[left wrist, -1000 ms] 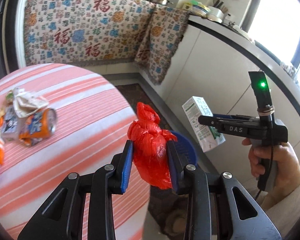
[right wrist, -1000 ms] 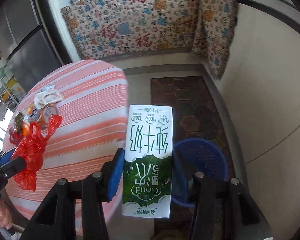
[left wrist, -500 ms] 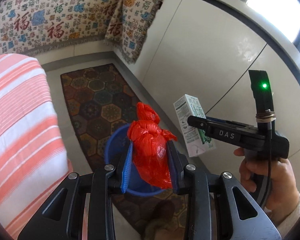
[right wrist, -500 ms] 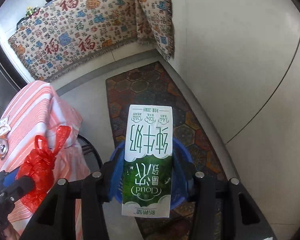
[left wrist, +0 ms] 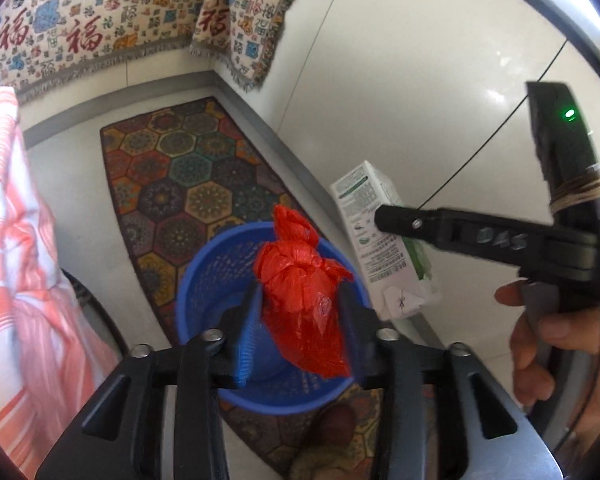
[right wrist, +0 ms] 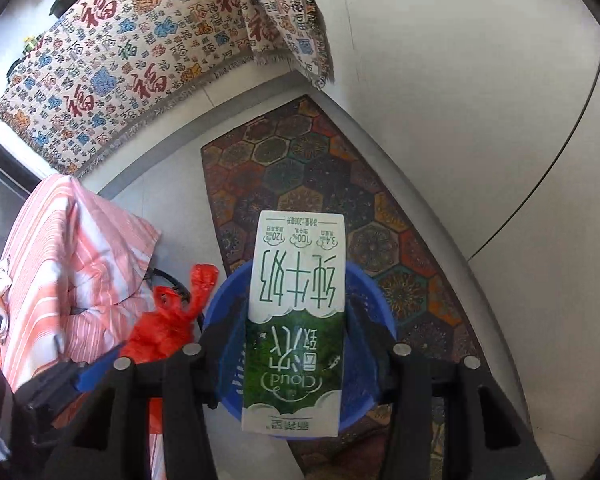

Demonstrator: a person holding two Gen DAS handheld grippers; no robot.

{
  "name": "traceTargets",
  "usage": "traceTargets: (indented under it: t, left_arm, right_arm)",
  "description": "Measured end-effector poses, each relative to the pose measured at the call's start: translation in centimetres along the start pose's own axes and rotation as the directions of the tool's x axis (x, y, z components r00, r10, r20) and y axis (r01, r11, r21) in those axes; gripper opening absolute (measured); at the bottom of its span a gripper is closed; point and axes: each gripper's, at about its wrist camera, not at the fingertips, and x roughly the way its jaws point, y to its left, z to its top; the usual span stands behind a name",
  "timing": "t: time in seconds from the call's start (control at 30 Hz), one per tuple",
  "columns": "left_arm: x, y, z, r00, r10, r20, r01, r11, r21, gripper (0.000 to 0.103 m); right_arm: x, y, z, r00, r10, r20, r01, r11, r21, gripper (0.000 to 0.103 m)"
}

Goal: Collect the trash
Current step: 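Carry the bag and carton to the blue wastebasket and release both, then move both tools back over the table toward the remaining trash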

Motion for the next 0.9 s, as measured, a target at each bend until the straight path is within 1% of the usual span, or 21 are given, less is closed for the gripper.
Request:
traceTargets:
  t: [0.03,0.07,0.13,0.23,0.3,0.37,0.47,0.53,0.63,0.73,0.83,0.9]
  left_arm:
    - [0.1,0.0,0.1,1.000,0.004,-0.001,-0.004,1.000,-0.003,0.068]
    - [-0.1,0.1,0.1,1.000,0.012,0.009,-0.012,1.000,-0.006,0.074]
    - [-0.6,0.2,0.1,0.999,0.018,0.030,-0.018,1.000,-0.009,0.074]
    - [-2.5,0.3,0.2,0.998,0.023,0.060,-0.022,1.000,-0.022,0.074]
    - [-4.7,0.4,0.1,0.995,0.027,0.099,-0.024,0.999,-0.027,0.076]
    - [-7.2,0.5,-0.3,0.989,0.040,0.141,-0.036,0.999,-0.030,0.082]
    - [-11.3,0.9,-1.9,0.980,0.067,0.188,-0.064,0.998,-0.024,0.086]
    - [-13.6,1.7,-3.2,0.976,0.091,0.199,-0.088,0.996,-0.022,0.087]
    - [-16.8,3.8,-5.9,0.970,0.150,0.192,-0.144,0.989,-0.042,0.087]
    - [-20.0,6.6,-9.0,0.957,0.224,0.185,-0.211,0.973,-0.087,0.087]
    - [-22.6,10.3,-12.5,0.935,0.312,0.169,-0.287,0.945,-0.158,0.087]
    - [-24.0,12.7,-14.3,0.914,0.374,0.158,-0.341,0.918,-0.201,0.087]
  right_arm:
    - [0.1,-0.2,0.0,1.000,0.007,-0.003,-0.007,1.000,0.006,0.060]
    - [0.1,-0.4,0.1,1.000,0.017,-0.002,-0.017,1.000,0.013,0.060]
    - [-0.1,-0.7,0.2,1.000,0.018,0.011,-0.019,1.000,0.020,0.060]
    - [-1.4,-0.5,0.3,0.998,-0.017,0.054,0.017,1.000,0.003,0.060]
    - [-2.5,0.1,0.4,0.994,-0.043,0.102,0.045,0.999,-0.023,0.060]
    - [-3.8,0.9,0.5,0.987,-0.058,0.150,0.066,0.996,-0.052,0.060]
    - [-5.7,2.3,0.3,0.975,-0.050,0.218,0.070,0.994,-0.088,0.062]
    - [-6.7,3.5,0.1,0.967,-0.036,0.251,0.065,0.992,-0.108,0.062]
    - [-8.0,6.0,-0.4,0.957,-0.002,0.289,0.048,0.987,-0.154,0.062]
    - [-9.2,9.6,-1.3,0.945,0.041,0.324,0.033,0.975,-0.219,0.062]
    - [-10.1,13.9,-3.0,0.932,0.111,0.345,-0.007,0.958,-0.288,0.062]
    - [-10.4,16.9,-4.3,0.924,0.176,0.340,-0.056,0.941,-0.334,0.062]
